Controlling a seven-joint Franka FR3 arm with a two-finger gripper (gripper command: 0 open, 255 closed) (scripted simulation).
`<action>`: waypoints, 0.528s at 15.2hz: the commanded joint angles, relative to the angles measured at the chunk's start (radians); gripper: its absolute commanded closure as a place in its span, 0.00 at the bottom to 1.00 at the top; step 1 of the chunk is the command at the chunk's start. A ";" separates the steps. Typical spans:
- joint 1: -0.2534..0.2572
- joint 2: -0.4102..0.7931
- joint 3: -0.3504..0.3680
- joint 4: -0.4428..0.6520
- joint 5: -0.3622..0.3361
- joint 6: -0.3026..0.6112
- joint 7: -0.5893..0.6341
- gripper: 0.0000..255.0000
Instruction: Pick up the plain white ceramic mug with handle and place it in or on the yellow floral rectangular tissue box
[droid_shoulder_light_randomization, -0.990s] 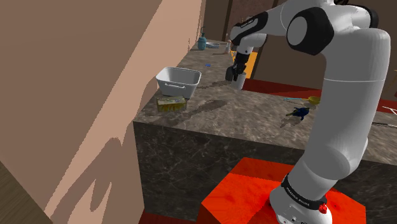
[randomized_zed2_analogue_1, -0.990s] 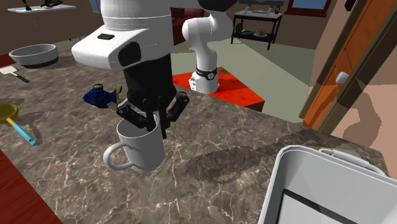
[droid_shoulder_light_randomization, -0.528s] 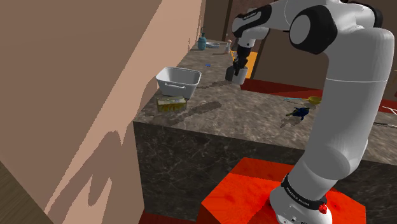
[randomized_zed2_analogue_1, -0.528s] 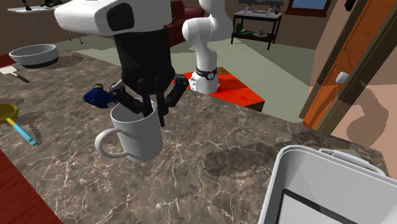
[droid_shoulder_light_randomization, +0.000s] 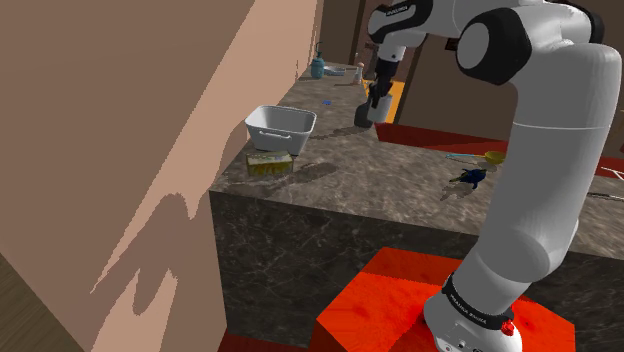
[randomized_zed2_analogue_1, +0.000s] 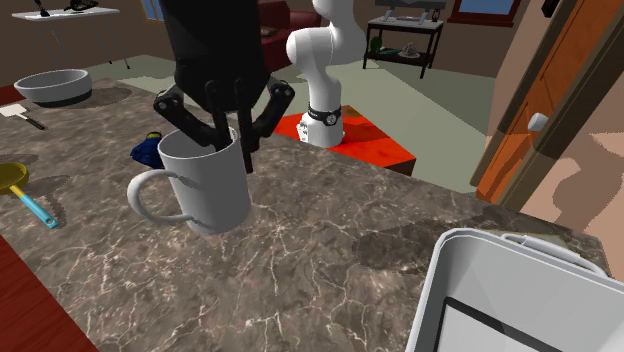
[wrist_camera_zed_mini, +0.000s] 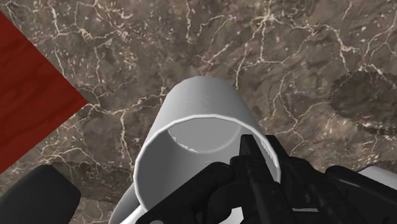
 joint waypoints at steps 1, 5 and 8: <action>0.000 -0.003 -0.001 0.016 -0.002 -0.019 0.002 1.00; 0.072 -0.049 0.024 -0.032 -0.035 -0.007 0.098 1.00; 0.121 -0.072 0.045 -0.054 -0.054 -0.004 0.170 1.00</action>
